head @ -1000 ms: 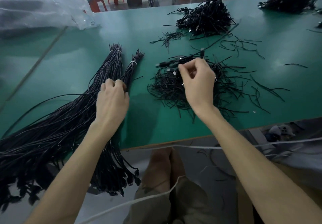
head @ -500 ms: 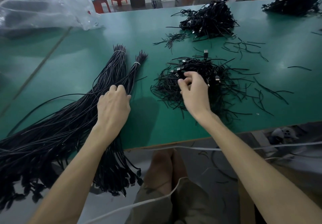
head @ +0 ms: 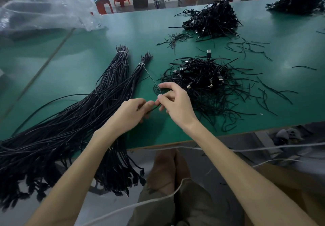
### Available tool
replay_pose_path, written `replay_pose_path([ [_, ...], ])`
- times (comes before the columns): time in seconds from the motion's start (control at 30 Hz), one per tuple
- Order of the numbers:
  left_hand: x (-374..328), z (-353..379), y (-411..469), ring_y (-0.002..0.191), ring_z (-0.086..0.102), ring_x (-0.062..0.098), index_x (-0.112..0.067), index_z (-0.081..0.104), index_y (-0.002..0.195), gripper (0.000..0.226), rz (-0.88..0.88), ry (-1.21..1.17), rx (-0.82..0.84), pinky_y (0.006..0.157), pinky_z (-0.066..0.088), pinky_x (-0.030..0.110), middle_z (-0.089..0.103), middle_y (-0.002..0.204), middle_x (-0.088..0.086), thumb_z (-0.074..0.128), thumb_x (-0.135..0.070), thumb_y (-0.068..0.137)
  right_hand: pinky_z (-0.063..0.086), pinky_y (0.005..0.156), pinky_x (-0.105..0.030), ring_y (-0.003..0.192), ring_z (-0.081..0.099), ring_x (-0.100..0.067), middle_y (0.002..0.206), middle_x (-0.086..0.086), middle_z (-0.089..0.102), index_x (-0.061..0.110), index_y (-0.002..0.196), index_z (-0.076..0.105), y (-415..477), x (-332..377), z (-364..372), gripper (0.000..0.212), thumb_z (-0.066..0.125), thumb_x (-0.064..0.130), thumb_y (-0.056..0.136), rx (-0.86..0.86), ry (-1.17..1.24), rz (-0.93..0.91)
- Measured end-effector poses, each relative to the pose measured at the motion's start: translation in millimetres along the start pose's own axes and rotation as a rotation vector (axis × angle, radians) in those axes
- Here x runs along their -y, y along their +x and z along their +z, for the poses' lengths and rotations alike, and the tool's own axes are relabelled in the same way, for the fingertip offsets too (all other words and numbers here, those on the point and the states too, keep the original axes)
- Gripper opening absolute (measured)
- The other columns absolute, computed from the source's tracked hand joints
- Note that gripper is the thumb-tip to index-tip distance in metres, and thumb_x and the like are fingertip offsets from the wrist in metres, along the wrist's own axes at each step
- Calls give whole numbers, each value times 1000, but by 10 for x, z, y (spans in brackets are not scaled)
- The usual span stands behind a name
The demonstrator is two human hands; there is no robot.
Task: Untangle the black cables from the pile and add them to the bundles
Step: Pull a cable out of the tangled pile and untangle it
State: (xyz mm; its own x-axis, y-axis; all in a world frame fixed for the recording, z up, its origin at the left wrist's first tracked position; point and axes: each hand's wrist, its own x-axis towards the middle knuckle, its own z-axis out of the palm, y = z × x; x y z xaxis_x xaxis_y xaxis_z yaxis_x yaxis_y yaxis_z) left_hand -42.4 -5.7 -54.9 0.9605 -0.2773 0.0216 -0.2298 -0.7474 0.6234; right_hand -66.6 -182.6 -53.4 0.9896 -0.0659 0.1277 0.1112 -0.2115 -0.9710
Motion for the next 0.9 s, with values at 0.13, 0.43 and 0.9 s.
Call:
replay_pose_path([
  [0.13,132,-32,62,50,58,-2,-14,64,86,30,-88,-117,-86,54,47,16,67,72,-3,51,-32,107,48,60,-19,56,67,-18,75,-4,72,10,109,70,-142,137,38,17,55,4,102,103,-4,-145],
  [0.43,206,-68,113,49,61,3,-20,66,73,38,-79,-114,-45,52,44,11,68,60,-9,52,-30,108,52,57,-32,55,64,-22,75,-10,68,0,105,71,-314,221,-3,19,52,0,102,214,207,-70],
  [0.9,288,-132,90,59,65,14,-12,77,82,53,-59,-346,118,60,54,21,74,71,8,44,-44,108,53,59,-27,62,65,-17,81,-13,71,-4,108,69,-237,90,-152,19,51,-5,102,-117,463,21],
])
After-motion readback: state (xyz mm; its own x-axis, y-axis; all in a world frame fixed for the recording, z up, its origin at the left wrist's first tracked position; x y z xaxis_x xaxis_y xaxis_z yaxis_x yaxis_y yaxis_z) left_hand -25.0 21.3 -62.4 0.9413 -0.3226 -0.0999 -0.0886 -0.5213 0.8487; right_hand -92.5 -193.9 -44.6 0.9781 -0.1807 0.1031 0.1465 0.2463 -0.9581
